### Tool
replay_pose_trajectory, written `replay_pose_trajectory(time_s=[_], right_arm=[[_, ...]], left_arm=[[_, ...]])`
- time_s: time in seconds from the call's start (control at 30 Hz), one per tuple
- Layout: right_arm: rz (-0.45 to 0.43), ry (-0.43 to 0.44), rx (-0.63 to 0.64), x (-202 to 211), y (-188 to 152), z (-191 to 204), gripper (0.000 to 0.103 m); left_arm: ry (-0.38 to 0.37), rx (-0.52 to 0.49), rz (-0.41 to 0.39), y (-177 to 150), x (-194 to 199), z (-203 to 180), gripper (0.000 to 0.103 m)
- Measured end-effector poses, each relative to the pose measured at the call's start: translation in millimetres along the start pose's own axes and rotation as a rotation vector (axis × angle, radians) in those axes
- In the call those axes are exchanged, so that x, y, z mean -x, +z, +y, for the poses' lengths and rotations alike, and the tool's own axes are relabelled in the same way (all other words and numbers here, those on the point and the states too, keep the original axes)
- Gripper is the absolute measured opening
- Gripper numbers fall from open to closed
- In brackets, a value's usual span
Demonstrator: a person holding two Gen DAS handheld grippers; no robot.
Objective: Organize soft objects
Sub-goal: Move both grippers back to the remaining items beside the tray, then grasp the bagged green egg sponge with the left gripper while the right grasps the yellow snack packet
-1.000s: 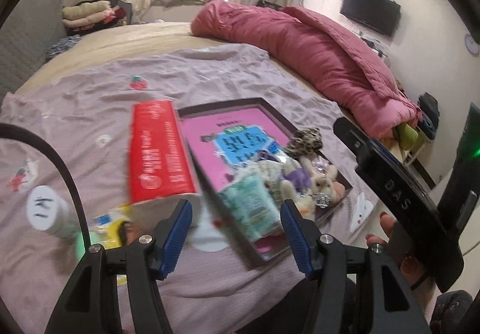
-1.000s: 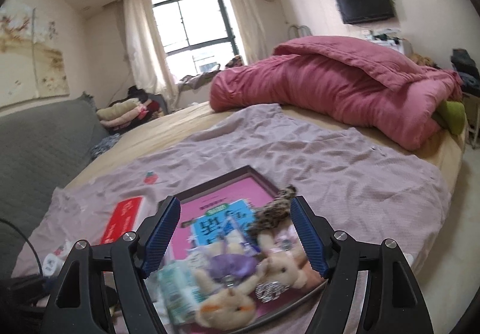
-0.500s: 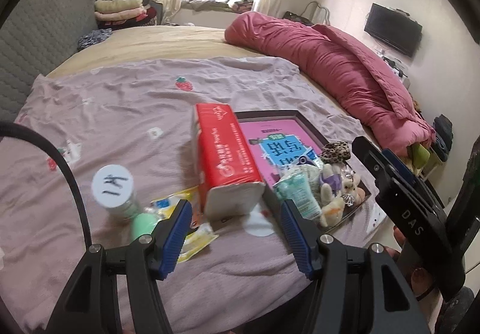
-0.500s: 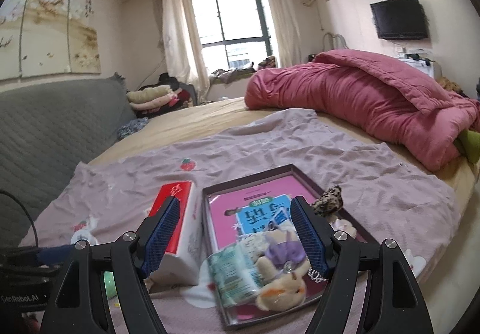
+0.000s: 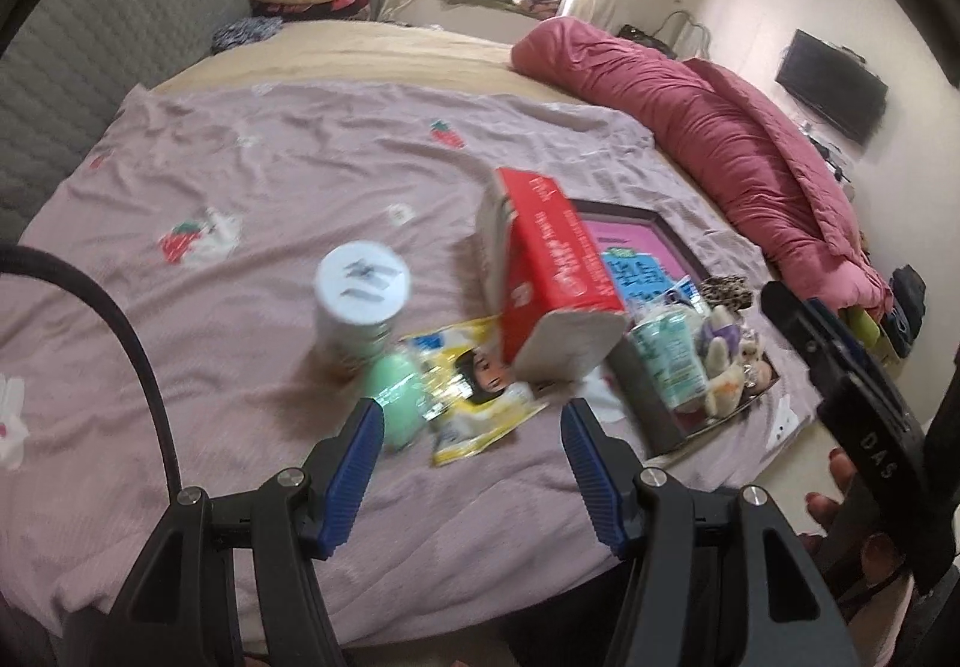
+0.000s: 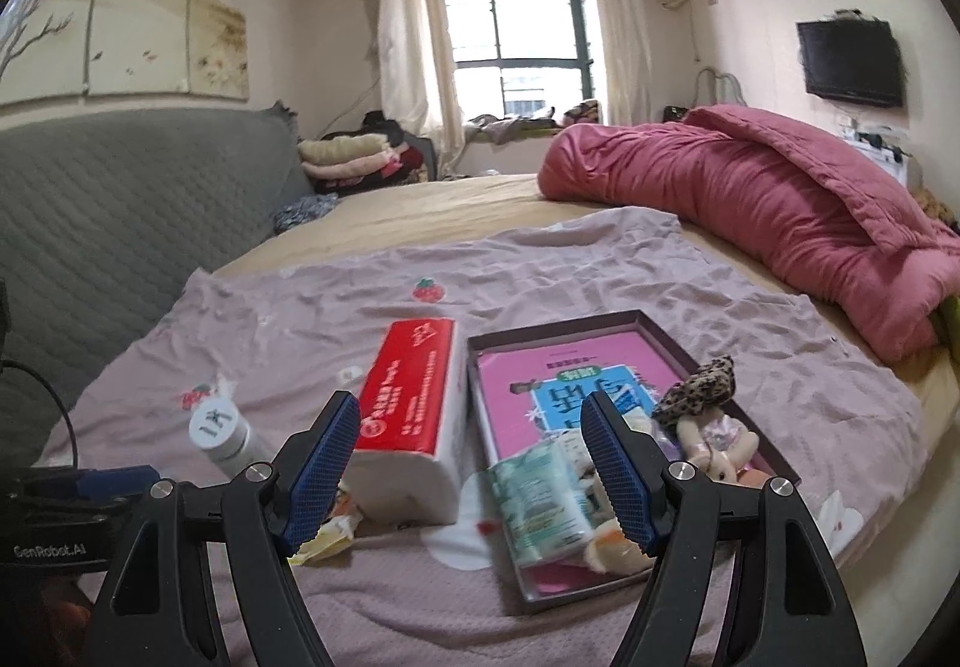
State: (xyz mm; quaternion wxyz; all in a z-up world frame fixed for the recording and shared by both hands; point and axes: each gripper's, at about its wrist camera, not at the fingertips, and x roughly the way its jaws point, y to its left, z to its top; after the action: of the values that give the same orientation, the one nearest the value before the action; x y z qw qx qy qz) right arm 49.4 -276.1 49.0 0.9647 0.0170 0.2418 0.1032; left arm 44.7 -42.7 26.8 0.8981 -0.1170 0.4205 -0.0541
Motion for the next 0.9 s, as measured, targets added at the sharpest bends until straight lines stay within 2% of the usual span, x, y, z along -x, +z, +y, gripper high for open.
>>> replay_pose_trajectory(time_s=[0.2, 0.33, 0.53, 0.7, 0.9], right_arm=[[0.021, 0.038, 0.027, -1, -3, 17, 0.077], [0.052, 0.054, 0.038, -6, -9, 23, 0.077], [0.080, 0.060, 0.072, -15, -15, 30, 0.077], [0.167, 0.077, 0.083, -36, -28, 35, 0.077], [0.263, 0.113, 0.093, -64, -44, 43, 0.077]], left_arm=[[0.023, 0.031, 0.025, -12, -5, 20, 0.061], [0.013, 0.059, 0.049, -18, -16, 28, 0.061], [0.004, 0.127, 0.107, -17, -57, 37, 0.061], [0.026, 0.217, 0.121, -11, -87, 55, 0.061], [-0.044, 0.288, 0.152, -5, -110, 68, 0.061]])
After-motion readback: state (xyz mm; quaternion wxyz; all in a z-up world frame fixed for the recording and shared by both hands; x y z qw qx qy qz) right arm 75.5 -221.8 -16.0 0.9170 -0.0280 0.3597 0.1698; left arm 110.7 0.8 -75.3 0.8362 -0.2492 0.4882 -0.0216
